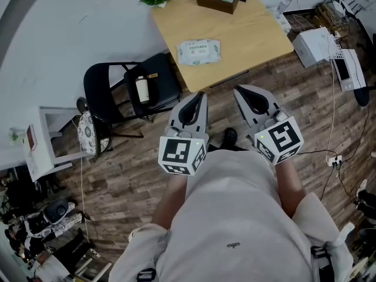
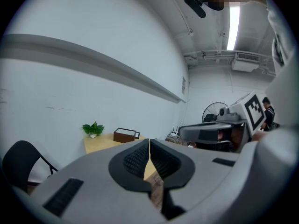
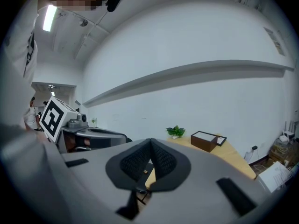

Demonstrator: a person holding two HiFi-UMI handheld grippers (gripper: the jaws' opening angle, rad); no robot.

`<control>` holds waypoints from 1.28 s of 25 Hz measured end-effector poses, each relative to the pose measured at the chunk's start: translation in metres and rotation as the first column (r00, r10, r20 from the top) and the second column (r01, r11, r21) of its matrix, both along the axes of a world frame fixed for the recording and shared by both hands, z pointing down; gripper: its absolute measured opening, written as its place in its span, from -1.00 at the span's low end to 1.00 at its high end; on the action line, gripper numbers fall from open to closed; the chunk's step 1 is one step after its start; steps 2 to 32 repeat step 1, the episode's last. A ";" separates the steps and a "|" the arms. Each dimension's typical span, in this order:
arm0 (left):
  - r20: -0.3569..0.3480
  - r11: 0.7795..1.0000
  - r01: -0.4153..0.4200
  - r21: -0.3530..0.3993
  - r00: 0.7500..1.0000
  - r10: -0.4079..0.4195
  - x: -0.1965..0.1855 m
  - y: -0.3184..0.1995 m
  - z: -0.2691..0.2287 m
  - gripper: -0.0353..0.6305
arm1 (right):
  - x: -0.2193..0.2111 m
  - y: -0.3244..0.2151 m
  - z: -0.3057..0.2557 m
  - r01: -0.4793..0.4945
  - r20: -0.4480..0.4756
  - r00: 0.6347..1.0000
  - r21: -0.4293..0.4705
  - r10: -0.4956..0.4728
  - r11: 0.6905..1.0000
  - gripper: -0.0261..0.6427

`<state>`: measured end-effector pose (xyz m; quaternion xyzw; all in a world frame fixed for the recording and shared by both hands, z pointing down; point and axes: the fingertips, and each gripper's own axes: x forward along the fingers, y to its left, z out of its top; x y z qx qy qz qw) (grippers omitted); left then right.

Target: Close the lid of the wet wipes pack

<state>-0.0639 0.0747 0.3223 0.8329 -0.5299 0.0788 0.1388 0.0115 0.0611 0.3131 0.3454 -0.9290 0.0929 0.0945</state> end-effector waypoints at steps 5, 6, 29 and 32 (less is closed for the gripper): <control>-0.002 1.000 0.001 0.000 1.000 -0.001 0.000 0.000 0.000 -0.86 | 0.000 0.000 0.000 0.001 -0.001 1.000 0.000 -0.001 1.000 -0.93; -0.002 1.000 0.001 0.000 1.000 -0.001 0.000 0.000 0.000 -0.86 | 0.000 0.000 0.000 0.001 -0.001 1.000 0.000 -0.001 1.000 -0.93; -0.002 1.000 0.001 0.000 1.000 -0.001 0.000 0.000 0.000 -0.86 | 0.000 0.000 0.000 0.001 -0.001 1.000 0.000 -0.001 1.000 -0.93; -0.002 1.000 0.001 0.000 1.000 -0.001 0.000 0.000 0.000 -0.86 | 0.000 0.000 0.000 0.001 -0.001 1.000 0.000 -0.001 1.000 -0.93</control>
